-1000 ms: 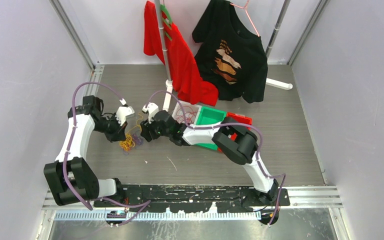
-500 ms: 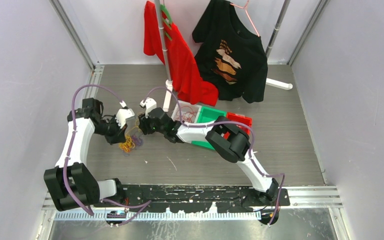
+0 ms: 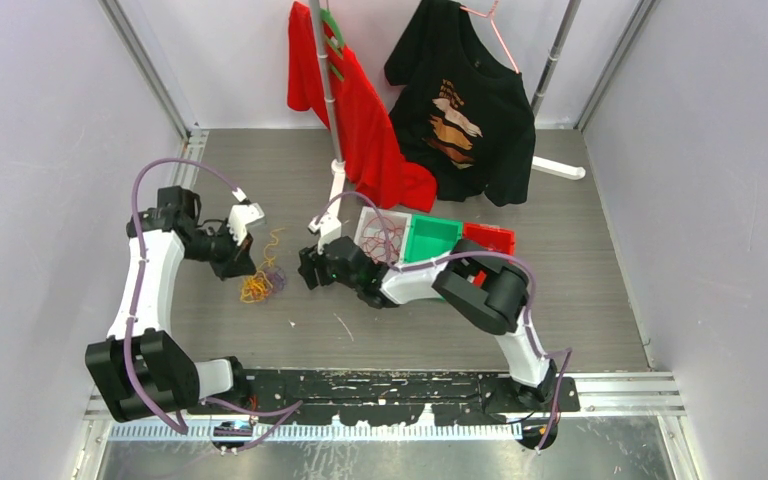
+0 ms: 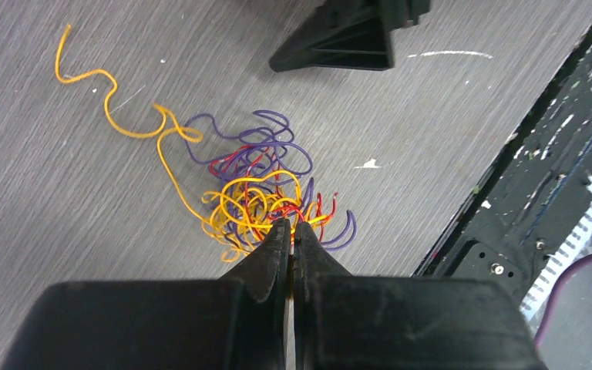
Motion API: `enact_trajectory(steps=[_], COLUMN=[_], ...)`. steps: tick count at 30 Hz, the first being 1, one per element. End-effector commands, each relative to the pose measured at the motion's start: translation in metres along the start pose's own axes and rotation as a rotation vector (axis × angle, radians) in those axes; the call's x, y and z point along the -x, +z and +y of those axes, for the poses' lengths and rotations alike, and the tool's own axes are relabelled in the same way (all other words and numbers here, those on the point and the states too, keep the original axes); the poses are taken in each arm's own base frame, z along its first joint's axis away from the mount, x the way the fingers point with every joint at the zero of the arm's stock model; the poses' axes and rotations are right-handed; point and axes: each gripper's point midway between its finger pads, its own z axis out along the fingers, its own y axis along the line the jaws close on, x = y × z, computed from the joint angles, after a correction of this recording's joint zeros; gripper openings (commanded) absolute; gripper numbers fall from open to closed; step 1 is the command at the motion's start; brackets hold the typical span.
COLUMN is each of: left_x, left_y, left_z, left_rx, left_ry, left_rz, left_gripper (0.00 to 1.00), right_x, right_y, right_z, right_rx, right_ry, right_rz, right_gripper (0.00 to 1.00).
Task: Untangle the cables
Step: Untie the cable.
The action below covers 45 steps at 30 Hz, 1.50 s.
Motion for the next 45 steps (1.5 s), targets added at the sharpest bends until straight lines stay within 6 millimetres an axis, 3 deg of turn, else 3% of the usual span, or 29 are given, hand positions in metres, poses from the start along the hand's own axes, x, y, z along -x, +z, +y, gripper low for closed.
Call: enact_trajectory(steps=[1, 8, 14, 17, 20, 25, 28, 34, 39, 45], left_x=[0.024, 0.035, 0.036, 0.038, 0.039, 0.043, 0.044, 0.044, 0.041, 0.025], left_y=[-0.01, -0.021, -0.02, -0.02, -0.022, -0.026, -0.027, -0.027, -0.033, -0.046], left_z=[-0.016, -0.021, -0.024, -0.025, -0.024, -0.025, -0.026, -0.025, -0.018, 0.029], left_rx=[-0.051, -0.029, -0.04, -0.046, -0.039, -0.027, -0.027, -0.025, 0.022, 0.259], left_ry=[-0.032, -0.003, 0.002, -0.004, 0.003, 0.027, 0.03, 0.03, 0.056, 0.096], left_rz=[-0.089, -0.122, -0.135, -0.142, -0.142, -0.153, -0.158, -0.154, -0.119, 0.0], left_gripper=[0.0, 0.0, 0.0, 0.0, 0.0, 0.0, 0.0, 0.0, 0.0, 0.0], right_x=[0.088, 0.085, 0.081, 0.078, 0.068, 0.047, 0.044, 0.045, 0.047, 0.038], right_y=[-0.04, -0.041, -0.019, -0.011, -0.008, -0.007, -0.007, -0.007, -0.019, -0.063], right_z=[0.042, 0.082, 0.087, 0.089, 0.084, 0.067, 0.064, 0.067, 0.05, 0.031], right_rx=[0.186, 0.309, 0.284, 0.281, 0.256, 0.185, 0.173, 0.183, 0.118, 0.063], right_ry=[0.078, 0.054, 0.091, 0.114, 0.11, 0.091, 0.103, 0.126, 0.105, 0.083], right_rz=[-0.272, -0.257, -0.205, -0.196, -0.161, -0.12, -0.112, -0.117, -0.143, -0.156], right_gripper=[0.67, 0.67, 0.61, 0.53, 0.41, 0.4, 0.34, 0.02, 0.01, 0.01])
